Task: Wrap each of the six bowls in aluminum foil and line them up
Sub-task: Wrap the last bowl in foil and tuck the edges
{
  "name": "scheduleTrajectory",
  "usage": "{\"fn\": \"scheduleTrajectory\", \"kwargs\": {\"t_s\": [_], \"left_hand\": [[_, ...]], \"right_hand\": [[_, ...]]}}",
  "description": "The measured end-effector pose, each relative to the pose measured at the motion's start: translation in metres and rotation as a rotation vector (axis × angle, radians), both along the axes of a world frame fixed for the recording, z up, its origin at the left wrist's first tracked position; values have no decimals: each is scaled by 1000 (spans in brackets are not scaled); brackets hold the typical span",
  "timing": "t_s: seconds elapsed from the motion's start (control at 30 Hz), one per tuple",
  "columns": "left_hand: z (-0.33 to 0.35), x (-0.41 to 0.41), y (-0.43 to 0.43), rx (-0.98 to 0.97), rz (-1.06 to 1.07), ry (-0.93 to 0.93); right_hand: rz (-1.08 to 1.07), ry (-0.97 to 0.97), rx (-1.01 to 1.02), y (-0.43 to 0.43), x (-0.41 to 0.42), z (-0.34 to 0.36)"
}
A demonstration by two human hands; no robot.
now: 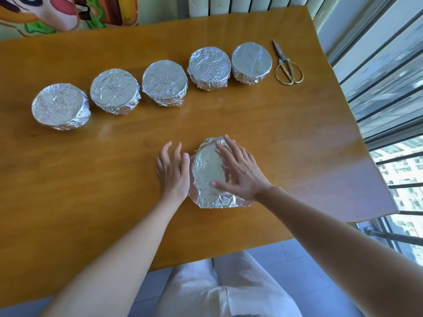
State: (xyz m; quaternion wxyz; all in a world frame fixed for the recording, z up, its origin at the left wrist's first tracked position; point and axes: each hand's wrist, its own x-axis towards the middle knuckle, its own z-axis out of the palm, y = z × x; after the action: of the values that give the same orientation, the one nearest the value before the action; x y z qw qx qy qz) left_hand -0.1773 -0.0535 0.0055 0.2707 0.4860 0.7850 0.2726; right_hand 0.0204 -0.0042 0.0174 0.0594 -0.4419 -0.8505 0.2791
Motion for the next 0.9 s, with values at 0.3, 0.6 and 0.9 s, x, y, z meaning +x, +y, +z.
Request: {"fn": "scheduleTrajectory", "kwargs": {"t_s": [0.3, 0.6, 0.9], "left_hand": [[10, 13, -20, -77, -666, 143], [-4, 23, -14, -120, -599, 190], [-9, 17, -14, -97, -552, 270]], "right_hand": [[-3, 41, -215, -2, 34, -1], [10, 101, -266, -6, 28, -15], [15, 106, -228, -4, 27, -25]]}}
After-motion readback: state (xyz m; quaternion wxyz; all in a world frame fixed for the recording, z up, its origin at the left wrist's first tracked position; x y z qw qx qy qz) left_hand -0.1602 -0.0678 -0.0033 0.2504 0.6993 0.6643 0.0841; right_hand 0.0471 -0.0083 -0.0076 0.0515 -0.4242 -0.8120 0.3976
